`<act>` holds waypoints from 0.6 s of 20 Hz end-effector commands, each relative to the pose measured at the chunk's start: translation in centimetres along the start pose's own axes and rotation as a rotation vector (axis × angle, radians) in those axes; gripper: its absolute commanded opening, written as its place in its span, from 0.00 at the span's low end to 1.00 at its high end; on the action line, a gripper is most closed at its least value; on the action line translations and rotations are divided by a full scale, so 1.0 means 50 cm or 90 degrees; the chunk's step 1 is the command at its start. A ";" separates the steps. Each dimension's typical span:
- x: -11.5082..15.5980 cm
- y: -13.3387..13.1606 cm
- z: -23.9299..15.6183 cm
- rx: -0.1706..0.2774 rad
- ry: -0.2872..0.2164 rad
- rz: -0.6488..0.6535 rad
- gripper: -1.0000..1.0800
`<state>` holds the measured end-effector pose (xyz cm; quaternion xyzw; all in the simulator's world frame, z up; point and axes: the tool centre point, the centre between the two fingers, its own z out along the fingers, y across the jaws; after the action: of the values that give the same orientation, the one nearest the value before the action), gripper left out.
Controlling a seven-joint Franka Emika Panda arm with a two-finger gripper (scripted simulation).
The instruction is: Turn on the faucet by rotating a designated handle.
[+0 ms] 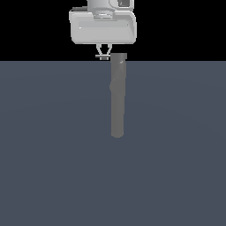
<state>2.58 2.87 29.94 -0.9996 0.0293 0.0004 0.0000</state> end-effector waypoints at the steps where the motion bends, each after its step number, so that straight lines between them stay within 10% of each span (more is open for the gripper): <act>1: -0.010 -0.003 0.000 0.000 0.000 0.000 0.00; 12: -0.081 -0.024 -0.001 0.000 0.000 0.000 0.00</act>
<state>-0.44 3.83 29.99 -0.9995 0.0312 -0.0037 0.0000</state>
